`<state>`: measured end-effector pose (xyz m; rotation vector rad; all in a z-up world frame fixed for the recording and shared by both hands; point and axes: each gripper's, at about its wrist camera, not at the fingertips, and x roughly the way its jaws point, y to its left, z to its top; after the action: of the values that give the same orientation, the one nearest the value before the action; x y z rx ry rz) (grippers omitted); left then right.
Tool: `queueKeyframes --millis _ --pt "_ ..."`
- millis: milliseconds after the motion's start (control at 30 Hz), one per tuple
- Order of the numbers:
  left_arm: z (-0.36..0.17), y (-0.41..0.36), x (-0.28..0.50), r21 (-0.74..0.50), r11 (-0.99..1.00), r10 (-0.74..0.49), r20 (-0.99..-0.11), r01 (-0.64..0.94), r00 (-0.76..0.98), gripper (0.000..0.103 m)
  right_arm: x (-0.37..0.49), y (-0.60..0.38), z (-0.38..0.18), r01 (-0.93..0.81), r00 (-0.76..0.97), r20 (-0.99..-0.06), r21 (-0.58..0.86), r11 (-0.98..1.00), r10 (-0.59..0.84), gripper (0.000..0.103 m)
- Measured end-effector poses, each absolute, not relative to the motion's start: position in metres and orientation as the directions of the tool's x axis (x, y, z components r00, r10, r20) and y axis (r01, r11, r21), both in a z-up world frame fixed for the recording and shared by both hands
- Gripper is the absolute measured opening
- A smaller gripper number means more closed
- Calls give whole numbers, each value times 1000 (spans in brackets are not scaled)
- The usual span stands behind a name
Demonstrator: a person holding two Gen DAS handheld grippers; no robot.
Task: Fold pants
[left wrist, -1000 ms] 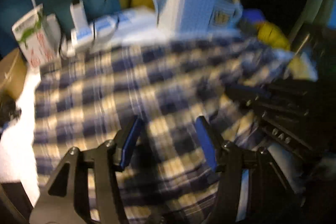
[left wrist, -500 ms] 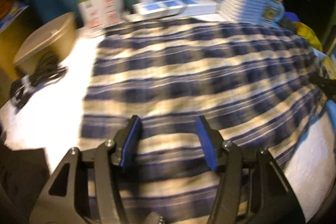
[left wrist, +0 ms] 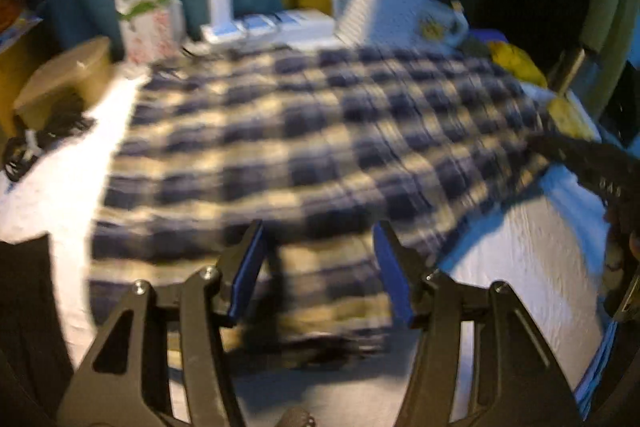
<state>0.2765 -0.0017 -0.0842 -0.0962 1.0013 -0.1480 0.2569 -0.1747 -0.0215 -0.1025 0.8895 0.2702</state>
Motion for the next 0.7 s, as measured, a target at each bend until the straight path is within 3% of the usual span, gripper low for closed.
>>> queueKeyframes --millis 67,167,367,700 --pt "-92 -7 276 -143 988 -153 -843 60 516 56 261 -138 -30 -363 578 -779 19 932 241 31" --pt "-90 -9 266 -124 991 -136 -836 58 531 56 266 -110 -53 -405 521 -830 -35 914 199 31" --pt "-89 3 248 -159 985 -167 -825 61 540 56 252 -113 -64 -402 500 -859 -117 908 110 31" --pt "-87 11 229 -190 980 -193 -824 60 533 56 219 -150 -64 -367 519 -846 -92 926 121 31"
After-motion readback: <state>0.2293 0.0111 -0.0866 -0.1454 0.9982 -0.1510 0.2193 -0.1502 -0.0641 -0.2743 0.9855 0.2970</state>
